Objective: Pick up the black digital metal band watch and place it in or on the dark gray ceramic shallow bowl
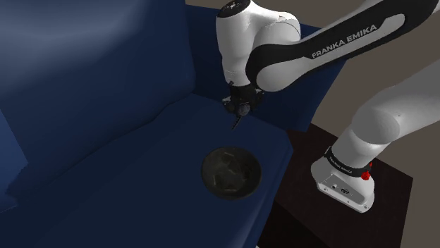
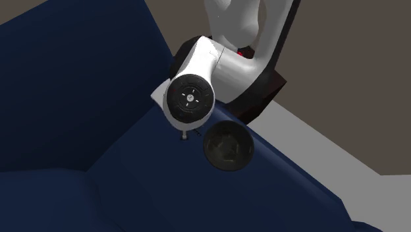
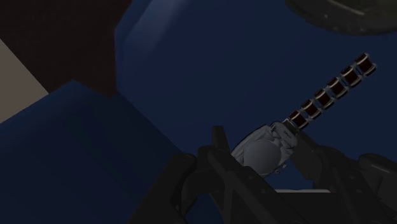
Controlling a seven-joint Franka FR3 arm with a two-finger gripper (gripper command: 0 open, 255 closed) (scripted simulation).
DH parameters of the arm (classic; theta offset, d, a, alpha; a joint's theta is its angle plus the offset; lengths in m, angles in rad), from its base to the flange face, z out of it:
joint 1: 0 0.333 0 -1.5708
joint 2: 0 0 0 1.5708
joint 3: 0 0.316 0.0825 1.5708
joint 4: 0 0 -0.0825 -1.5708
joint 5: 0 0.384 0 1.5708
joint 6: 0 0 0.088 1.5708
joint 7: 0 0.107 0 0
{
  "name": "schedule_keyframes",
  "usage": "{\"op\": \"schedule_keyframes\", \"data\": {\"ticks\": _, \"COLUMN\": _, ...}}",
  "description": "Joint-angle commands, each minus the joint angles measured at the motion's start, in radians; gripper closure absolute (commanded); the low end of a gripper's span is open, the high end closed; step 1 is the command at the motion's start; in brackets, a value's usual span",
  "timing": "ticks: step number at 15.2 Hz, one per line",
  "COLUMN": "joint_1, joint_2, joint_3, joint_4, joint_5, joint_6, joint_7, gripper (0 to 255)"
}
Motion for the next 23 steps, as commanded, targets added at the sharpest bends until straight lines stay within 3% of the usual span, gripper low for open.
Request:
{"op": "schedule_keyframes", "data": {"ticks": 1, "joint_1": 0.027, "joint_2": -0.008, "joint_3": 0.028, "joint_4": 0.012, "joint_5": 0.025, "joint_6": -0.024, "joint_7": 0.037, "gripper": 255}}
{"op": "schedule_keyframes", "data": {"ticks": 7, "joint_1": 0.086, "joint_2": 0.007, "joint_3": 0.136, "joint_4": 0.084, "joint_5": 0.081, "joint_6": -0.094, "joint_7": 0.176, "gripper": 255}}
{"op": "schedule_keyframes", "data": {"ticks": 12, "joint_1": 0.104, "joint_2": 0.064, "joint_3": 0.248, "joint_4": 0.176, "joint_5": 0.093, "joint_6": -0.145, "joint_7": 0.315, "gripper": 255}}
{"op": "schedule_keyframes", "data": {"ticks": 23, "joint_1": 0.042, "joint_2": 0.197, "joint_3": 0.344, "joint_4": 0.103, "joint_5": 0.005, "joint_6": 0.015, "joint_7": 0.414, "gripper": 255}}
